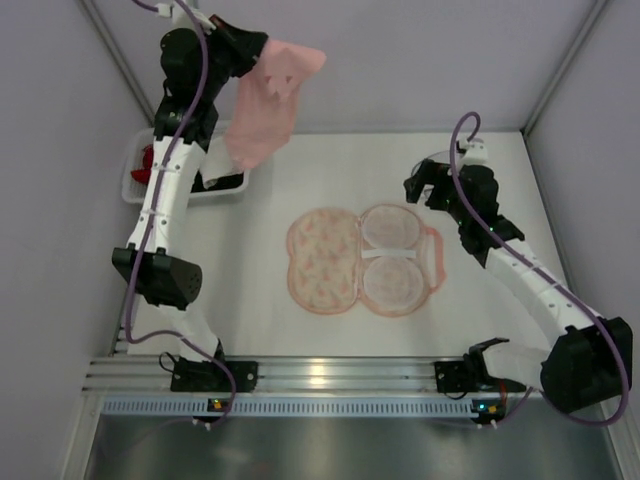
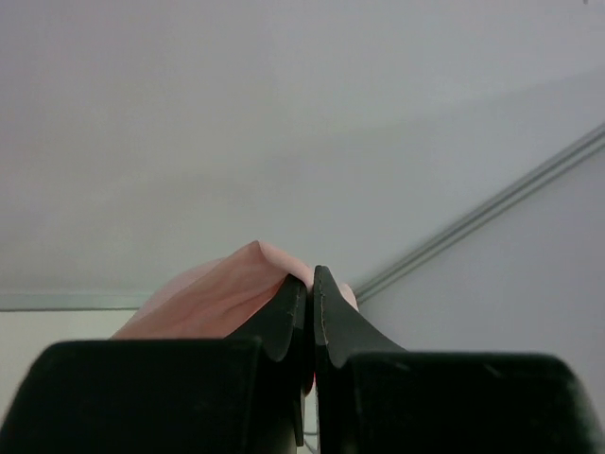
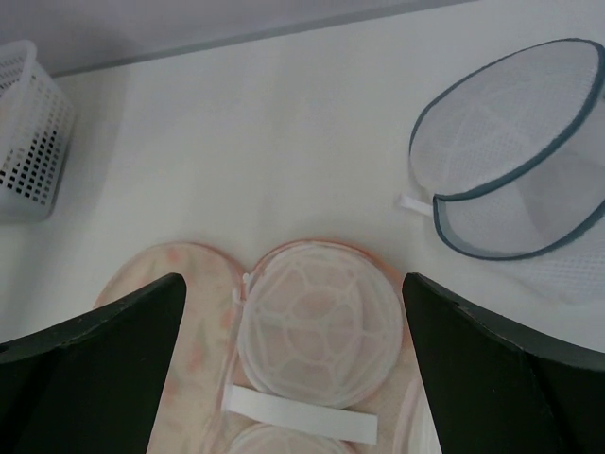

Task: Place the bra in the laundry bag and zip it closed
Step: Pick up the bra from the bin, then place the bra in the laundry bag.

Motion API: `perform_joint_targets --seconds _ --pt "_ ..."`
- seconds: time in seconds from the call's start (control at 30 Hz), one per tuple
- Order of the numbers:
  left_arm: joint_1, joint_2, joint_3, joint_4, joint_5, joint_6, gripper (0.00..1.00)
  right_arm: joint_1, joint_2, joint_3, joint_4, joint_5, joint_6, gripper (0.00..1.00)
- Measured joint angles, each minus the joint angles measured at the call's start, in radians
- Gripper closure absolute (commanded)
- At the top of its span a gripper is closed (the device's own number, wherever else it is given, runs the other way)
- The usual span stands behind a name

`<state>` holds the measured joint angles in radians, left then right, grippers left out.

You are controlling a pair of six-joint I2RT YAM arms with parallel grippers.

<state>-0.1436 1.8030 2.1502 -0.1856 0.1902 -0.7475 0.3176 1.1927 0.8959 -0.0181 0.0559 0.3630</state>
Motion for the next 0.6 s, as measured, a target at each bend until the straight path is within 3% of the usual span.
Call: perform_joint_targets --seconds 0.33,0.6 --pt "-0.194 0.006 0.009 -0.064 0.009 0.048 1.00 -0.066 -0.080 -0.069 -0.014 -0.029 0.005 0.01" --pt "-0.310 -0.068 -0.028 -0.078 -0.050 0.069 1.00 -0.070 -0.155 -0.222 0.275 -0.317 -0.077 0.01"
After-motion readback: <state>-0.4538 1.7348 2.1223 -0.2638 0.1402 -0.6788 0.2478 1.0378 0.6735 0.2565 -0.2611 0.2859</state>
